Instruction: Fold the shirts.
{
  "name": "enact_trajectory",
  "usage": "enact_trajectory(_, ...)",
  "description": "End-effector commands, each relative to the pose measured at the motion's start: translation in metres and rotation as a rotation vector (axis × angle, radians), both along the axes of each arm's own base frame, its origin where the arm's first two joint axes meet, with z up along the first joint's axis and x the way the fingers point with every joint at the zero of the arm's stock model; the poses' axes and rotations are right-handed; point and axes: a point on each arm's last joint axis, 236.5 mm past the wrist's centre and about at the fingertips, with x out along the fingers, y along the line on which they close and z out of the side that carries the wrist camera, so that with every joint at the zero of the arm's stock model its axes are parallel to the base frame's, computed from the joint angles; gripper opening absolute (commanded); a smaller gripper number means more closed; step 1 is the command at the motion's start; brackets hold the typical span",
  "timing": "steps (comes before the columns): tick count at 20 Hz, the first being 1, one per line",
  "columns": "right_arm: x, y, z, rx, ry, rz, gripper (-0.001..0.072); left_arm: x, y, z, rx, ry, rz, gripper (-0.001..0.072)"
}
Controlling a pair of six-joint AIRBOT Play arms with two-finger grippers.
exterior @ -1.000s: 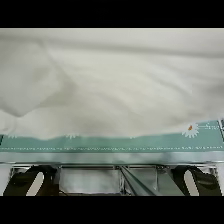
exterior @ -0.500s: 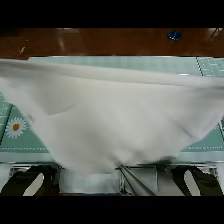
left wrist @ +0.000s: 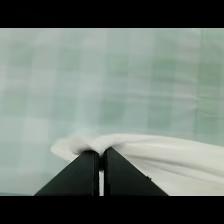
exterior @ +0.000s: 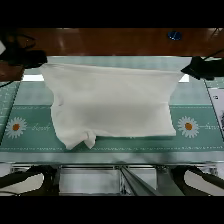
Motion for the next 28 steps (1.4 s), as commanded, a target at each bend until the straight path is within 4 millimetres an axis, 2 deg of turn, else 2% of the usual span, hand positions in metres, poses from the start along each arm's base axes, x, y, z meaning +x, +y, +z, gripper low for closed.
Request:
enact_trajectory(1, 0.061, -0.002, -0.056, 0.102, 0.059, -0.008, 0.003, 0.046, -0.007, -0.059, -0.073, 0.056, 0.067, 0.0017)
enact_trajectory(5, 0.094, -0.002, -0.087, 0.159, 0.099, -0.029, 0.0029, 0.065, -0.032, -0.103, -0.197, 0.115, 0.08, 0.0017)
enact_trajectory(8, 0.1, -0.003, -0.099, 0.17, 0.117, -0.038, 0.0029, 0.077, -0.044, -0.112, -0.269, 0.093, 0.092, 0.0017)
enact_trajectory(11, 0.096, -0.006, -0.098, 0.171, 0.128, -0.029, 0.003, 0.075, -0.042, -0.112, -0.276, 0.101, 0.095, 0.0017)
enact_trajectory(14, 0.079, -0.011, -0.095, 0.189, 0.176, 0.003, 0.003, 0.059, -0.035, -0.11, -0.262, 0.158, 0.044, 0.0017)
enact_trajectory(16, 0.056, -0.009, -0.098, 0.195, 0.244, 0.07, 0.003, 0.034, -0.036, -0.115, -0.256, 0.254, -0.045, 0.0017)
enact_trajectory(19, 0.015, -0.005, -0.131, 0.084, 0.398, 0.174, 0.003, -0.011, -0.045, -0.144, -0.244, 0.456, -0.152, 0.0017)
enact_trajectory(22, -0.002, 0.001, -0.153, 0.077, 0.469, 0.174, 0.003, -0.039, -0.053, -0.167, -0.245, 0.557, -0.19, 0.0017)
enact_trajectory(28, -0.026, -0.009, -0.165, 0.029, 0.588, 0.162, 0.003, -0.054, -0.046, -0.168, -0.248, 0.613, -0.212, 0.0017)
